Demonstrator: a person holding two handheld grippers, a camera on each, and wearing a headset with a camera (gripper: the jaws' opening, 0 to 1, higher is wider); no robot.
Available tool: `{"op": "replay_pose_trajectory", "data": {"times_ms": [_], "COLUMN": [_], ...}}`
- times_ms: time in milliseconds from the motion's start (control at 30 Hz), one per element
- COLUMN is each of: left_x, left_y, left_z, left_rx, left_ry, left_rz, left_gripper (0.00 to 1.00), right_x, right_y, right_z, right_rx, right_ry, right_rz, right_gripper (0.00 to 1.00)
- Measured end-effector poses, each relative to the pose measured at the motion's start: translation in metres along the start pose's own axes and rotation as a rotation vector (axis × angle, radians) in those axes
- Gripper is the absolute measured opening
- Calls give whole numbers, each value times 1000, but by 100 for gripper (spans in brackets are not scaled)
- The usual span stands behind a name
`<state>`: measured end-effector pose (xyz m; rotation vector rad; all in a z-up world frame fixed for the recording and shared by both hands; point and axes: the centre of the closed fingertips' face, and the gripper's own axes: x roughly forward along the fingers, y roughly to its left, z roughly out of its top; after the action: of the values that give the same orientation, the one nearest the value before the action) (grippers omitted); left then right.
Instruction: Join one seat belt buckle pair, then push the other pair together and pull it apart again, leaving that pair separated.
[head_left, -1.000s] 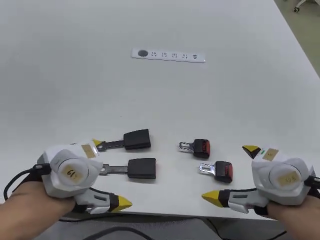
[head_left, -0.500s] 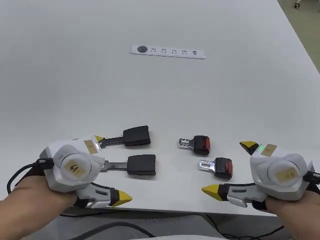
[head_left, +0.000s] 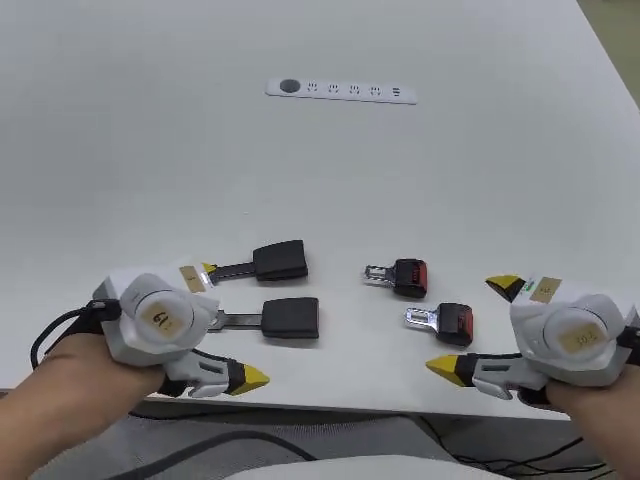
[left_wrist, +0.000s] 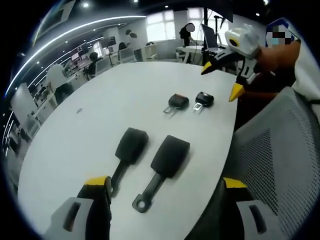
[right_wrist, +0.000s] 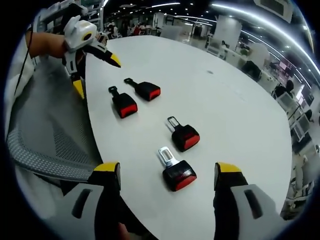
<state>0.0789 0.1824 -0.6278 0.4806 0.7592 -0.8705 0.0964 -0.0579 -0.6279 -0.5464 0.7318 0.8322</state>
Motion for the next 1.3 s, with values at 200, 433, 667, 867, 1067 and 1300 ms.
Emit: {"op": "replay_pose_trajectory", "data": {"times_ms": [200, 433, 667, 867, 1067, 1300], "left_x": [18, 42, 57, 66, 73, 78], "left_y": [5, 5, 6, 4, -1, -8], "left_z": [3, -7, -1, -1, 6, -2], "left_rx": [98, 201, 275, 333, 381, 422], "left_ry": [-22, 56, 100, 155, 167, 223], "left_rz": [-9, -64, -128, -195, -226, -259], "left_gripper": [80, 66, 53, 50, 42, 34], "right_x": [12, 30, 42, 46, 51, 53], "right_y": [-6, -18, -22, -17, -18, -15], "right_z": [-2, -15, -23, -32, -37, -39], "right_rx": [-24, -75, -114, -139, -158, -234], "right_ry": [1, 59, 105, 142, 165, 210], "right_rz": [27, 79, 153, 253, 285, 316], "right_gripper": [62, 52, 47, 33, 34, 35]}}
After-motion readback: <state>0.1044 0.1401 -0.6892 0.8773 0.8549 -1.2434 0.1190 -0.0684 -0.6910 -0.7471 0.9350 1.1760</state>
